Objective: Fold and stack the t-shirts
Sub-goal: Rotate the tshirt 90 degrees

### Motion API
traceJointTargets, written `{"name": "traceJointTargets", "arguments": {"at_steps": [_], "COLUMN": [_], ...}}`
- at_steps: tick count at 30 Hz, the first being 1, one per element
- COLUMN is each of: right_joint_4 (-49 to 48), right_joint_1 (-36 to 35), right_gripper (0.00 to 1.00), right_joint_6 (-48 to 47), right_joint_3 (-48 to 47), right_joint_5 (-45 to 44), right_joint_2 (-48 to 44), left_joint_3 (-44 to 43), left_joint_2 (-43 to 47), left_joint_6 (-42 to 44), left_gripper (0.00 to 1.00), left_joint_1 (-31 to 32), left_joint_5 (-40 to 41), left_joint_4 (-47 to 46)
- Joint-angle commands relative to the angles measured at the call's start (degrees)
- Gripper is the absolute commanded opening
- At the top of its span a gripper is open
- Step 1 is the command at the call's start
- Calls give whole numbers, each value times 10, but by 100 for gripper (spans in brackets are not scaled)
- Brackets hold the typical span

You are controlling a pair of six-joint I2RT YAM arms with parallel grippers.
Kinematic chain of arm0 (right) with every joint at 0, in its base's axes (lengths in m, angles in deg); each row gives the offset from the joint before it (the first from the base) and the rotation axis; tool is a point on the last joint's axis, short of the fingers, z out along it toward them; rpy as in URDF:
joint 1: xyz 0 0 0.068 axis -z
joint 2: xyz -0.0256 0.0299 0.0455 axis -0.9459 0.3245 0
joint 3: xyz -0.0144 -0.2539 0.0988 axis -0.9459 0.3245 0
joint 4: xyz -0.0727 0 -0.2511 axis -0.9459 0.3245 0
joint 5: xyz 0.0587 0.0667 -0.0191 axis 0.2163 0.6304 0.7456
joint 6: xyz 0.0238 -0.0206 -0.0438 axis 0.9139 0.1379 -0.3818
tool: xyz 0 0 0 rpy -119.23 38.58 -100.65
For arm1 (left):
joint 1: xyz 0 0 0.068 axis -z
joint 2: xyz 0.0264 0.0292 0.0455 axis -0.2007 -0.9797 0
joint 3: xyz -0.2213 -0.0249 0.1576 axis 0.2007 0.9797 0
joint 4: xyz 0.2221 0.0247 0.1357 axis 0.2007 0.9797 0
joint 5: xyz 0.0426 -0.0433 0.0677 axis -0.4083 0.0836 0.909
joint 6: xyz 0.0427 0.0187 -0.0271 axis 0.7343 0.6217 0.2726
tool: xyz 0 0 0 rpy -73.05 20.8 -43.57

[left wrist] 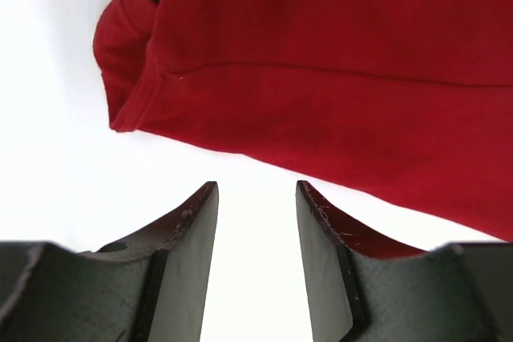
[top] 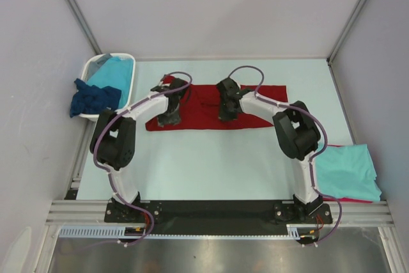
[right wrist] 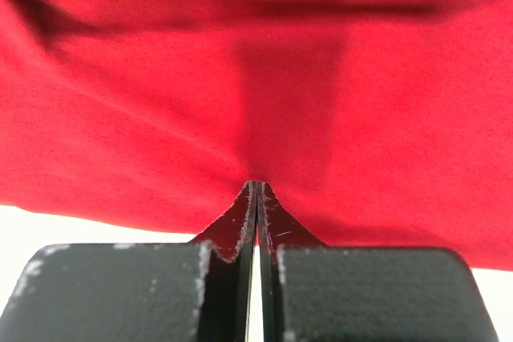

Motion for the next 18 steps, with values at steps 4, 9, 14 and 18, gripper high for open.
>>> {"name": "traceJointTargets", "arguments": {"at_steps": [4, 9, 14, 18], "right_joint_4": [62, 63, 75, 86], "right_joint_1": [-11, -2, 14, 29], "right_gripper": [1, 3, 2, 7], "right_joint_6": [-24, -29, -28, -34], "right_joint_3": [-154, -165, -163, -151], "right_joint_5": [11, 5, 0, -29], "right_joint_2": [55, 52, 67, 42], "left_joint_3": [17, 34, 38, 56], "left_joint_2": [35, 45, 4, 28], "left_joint_6": [-15, -13, -16, -16], "left_gripper": [49, 50, 50, 48], "left_joint_1": [-41, -40, -42, -35], "left_joint_5": [-7, -9, -28, -52], "left_joint_4": [-41, -52, -41, -61]}}
